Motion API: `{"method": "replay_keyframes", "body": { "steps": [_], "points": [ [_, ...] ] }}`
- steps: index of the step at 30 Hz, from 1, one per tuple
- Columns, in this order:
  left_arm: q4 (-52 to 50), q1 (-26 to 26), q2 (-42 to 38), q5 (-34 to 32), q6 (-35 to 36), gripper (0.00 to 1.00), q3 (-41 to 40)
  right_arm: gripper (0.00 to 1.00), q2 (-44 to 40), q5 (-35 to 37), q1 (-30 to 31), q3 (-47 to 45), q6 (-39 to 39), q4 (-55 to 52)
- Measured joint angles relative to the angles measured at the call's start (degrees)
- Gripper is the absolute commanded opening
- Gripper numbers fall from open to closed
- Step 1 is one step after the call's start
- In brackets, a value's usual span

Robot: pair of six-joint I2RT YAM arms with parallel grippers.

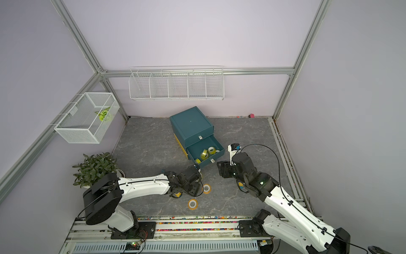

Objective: Place the transparent tape into the drawer according to color
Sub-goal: Pick up the tape at the center of the board.

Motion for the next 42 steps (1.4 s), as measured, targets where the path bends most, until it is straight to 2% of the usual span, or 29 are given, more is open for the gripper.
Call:
{"method": "replay_keyframes", "body": {
  "steps": [14,25,28,34,42],
  "points": [
    [3.32,-0.04,1.90,-4.52,-0.09,0.63,-1.29,0.60,-1.86,0.22,0.02,-0.02,0.02,-0.11],
    [8.07,-0.04,1.75,-5.86,-0.44,0.42,-3.26,0.60,-2.78,0.39,0.13,-0.02,0.11,-0.15],
    [8.63,0.00,0.85,-5.79,-1.03,0.39,-4.22,0.60,-2.86,0.42,0.17,-0.02,0.26,-0.15],
    [5.57,-0.37,-5.53,-5.84,-3.30,0.38,-8.61,0.59,-3.17,0.50,0.37,-0.07,0.50,-0.15],
    [-4.39,-2.16,-21.77,-7.69,-6.40,0.36,-8.81,0.59,-3.63,0.61,0.37,-0.44,1.11,-0.17]
  ]
}}
